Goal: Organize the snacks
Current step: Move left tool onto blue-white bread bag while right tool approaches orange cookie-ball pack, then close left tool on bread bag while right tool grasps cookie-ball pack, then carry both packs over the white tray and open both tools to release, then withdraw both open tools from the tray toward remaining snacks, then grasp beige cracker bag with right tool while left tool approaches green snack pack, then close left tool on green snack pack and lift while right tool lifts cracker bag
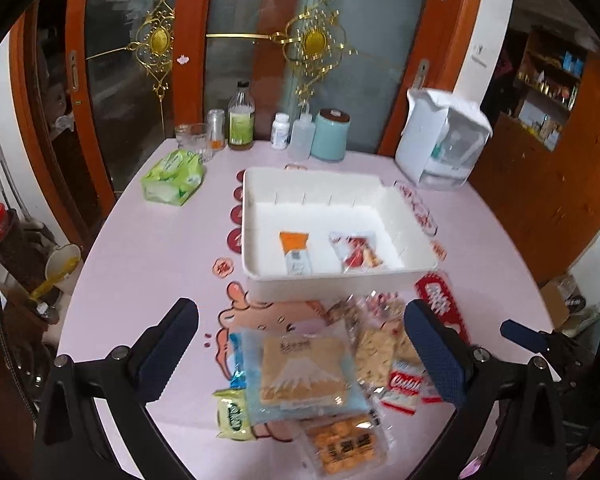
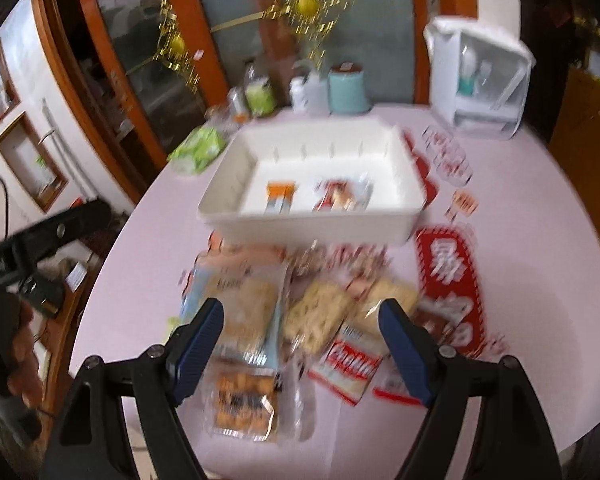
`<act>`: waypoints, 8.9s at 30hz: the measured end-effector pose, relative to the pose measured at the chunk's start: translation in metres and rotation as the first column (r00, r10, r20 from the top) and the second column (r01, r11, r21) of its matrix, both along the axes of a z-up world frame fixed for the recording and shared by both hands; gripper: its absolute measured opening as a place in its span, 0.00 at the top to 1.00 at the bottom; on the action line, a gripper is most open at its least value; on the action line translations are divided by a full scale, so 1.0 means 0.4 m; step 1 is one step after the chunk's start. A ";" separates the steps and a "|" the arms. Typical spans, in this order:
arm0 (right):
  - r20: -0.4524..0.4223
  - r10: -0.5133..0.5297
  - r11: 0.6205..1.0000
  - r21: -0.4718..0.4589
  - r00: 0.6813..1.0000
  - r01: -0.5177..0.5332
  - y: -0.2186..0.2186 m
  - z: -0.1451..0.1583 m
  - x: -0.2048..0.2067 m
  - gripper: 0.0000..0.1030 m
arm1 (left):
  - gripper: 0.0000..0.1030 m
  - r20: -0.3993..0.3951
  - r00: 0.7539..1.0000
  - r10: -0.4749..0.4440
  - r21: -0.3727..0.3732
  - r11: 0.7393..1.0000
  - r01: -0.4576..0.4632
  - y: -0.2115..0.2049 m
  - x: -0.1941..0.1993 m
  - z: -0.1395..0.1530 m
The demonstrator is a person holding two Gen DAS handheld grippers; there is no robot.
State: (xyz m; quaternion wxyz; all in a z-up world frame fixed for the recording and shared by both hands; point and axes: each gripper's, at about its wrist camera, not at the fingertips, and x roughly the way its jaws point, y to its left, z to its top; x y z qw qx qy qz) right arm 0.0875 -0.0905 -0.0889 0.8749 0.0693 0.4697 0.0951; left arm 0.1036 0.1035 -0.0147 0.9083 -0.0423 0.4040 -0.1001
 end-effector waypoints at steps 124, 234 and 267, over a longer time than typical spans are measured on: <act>0.210 0.126 0.968 -0.239 0.970 -0.074 -0.075 0.230 0.321 0.78 | 0.47 0.005 0.996 -0.087 0.035 0.996 0.087 -0.104 0.251 0.038; -0.518 -0.177 0.940 0.162 0.837 0.299 0.199 -0.366 0.198 0.44 | 0.01 -0.305 0.911 0.279 0.129 0.959 -0.251 0.169 -0.018 -0.496; -0.398 -0.095 0.978 -0.206 0.912 0.012 0.335 -0.370 0.198 0.42 | 0.47 -0.357 0.901 0.248 0.126 0.968 -0.217 0.142 0.004 -0.563</act>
